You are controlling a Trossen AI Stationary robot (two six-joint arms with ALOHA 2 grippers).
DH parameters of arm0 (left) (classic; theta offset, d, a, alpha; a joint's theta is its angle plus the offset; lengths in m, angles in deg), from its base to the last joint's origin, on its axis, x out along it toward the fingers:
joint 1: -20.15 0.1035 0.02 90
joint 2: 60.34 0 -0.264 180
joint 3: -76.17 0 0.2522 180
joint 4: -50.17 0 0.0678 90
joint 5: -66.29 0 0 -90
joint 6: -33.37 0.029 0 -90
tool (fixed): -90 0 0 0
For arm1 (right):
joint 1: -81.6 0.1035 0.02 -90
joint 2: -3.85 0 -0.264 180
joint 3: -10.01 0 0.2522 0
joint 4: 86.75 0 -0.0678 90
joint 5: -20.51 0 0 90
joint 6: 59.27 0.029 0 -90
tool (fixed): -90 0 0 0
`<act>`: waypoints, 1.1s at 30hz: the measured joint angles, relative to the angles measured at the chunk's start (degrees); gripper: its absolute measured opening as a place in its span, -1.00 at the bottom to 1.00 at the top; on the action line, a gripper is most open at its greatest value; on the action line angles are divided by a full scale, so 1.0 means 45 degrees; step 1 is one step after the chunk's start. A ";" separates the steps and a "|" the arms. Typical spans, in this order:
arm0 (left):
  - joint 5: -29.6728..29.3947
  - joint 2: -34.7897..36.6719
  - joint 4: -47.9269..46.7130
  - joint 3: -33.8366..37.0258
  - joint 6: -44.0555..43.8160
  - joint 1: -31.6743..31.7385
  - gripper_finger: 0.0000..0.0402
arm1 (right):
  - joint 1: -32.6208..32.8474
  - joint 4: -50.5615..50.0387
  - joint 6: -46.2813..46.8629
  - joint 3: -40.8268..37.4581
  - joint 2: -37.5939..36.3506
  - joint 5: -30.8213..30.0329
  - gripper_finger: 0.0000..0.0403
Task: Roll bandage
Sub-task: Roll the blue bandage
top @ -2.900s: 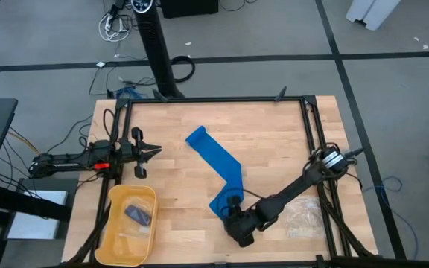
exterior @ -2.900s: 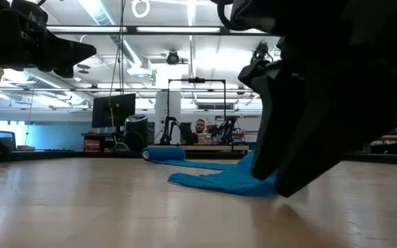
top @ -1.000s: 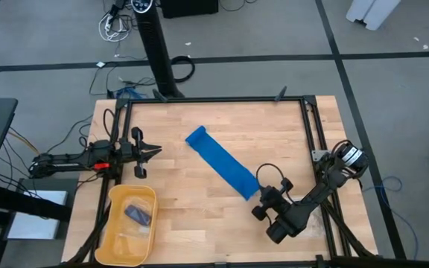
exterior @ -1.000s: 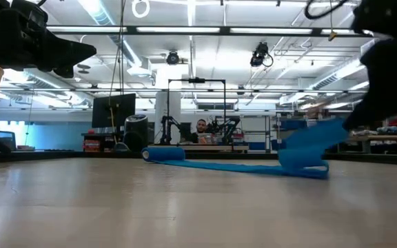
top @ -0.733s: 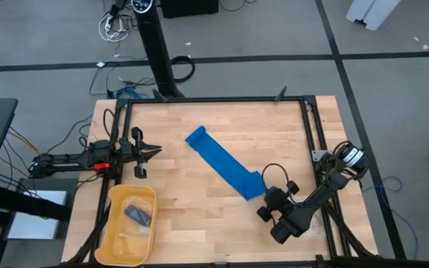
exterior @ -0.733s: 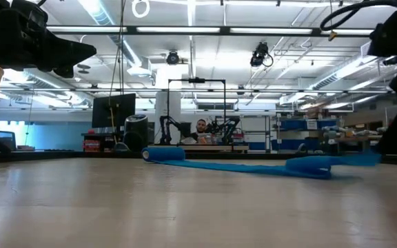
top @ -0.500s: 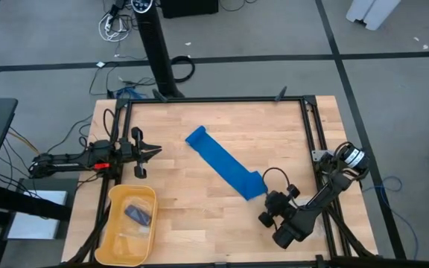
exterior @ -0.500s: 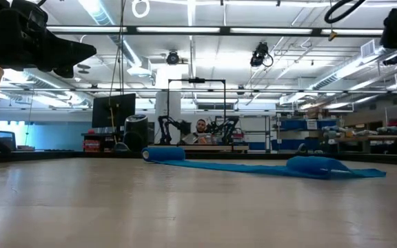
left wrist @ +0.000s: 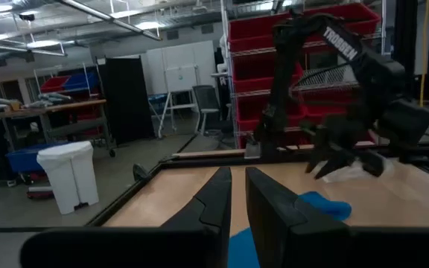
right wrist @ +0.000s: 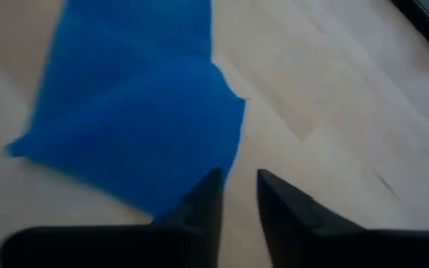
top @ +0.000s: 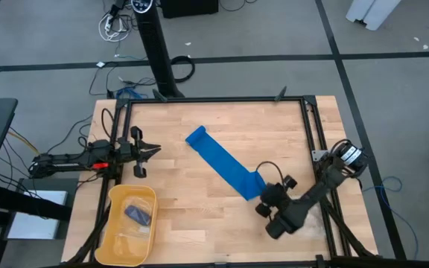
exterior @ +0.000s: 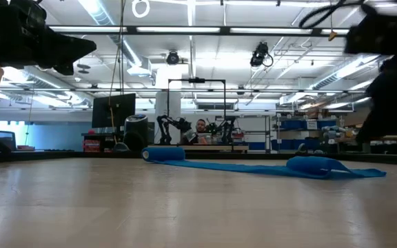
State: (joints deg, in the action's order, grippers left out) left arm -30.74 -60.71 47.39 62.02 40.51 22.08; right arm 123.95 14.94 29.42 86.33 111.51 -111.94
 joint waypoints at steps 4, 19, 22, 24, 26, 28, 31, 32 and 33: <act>-0.0005 0.0005 0.0246 0.0000 0.0004 -0.0005 -0.76 | -0.0959 0.1727 -0.1867 -0.0628 0.0000 0.0174 -0.95; -0.0511 0.0012 0.1409 0.0000 -0.3350 0.0000 -0.76 | -0.1995 0.2516 -0.3262 -0.0936 -0.0290 0.3425 -0.99; -0.0510 0.0012 0.1394 0.0000 -0.3943 0.0000 -0.76 | -0.1769 0.2220 -0.2639 -0.0701 -0.0553 0.4710 -0.99; -0.0505 0.0012 0.1394 0.0000 -0.4057 -0.0005 -0.76 | -0.1546 0.2246 -0.2624 -0.0601 -0.0674 0.5013 -0.99; -0.0505 0.0012 0.1382 0.0000 -0.4026 0.0000 -0.76 | -0.1300 0.2319 -0.2624 -0.0586 -0.0875 0.4922 -0.98; -0.0500 0.0012 0.1352 0.0000 -0.4012 -0.0001 -0.76 | -0.1091 0.2230 -0.2619 -0.0581 -0.1174 0.4534 -0.97; -0.0500 0.0012 0.1341 0.0000 -0.4002 0.0000 -0.76 | -0.0837 0.2072 -0.2476 -0.0581 -0.1704 0.3856 -0.96; -0.0500 0.0012 0.1341 0.0000 -0.4002 0.0000 -0.76 | -0.0755 0.1976 -0.2390 -0.0581 -0.1935 0.3642 -0.96; -0.0496 0.0012 0.1341 0.0000 -0.4002 -0.0004 -0.76 | -0.0677 0.1936 -0.2327 -0.0576 -0.2147 0.3340 -0.96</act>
State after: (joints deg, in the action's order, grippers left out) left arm -32.97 -60.66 53.42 62.02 22.50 22.06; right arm 120.90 23.65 18.95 83.74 101.85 -96.91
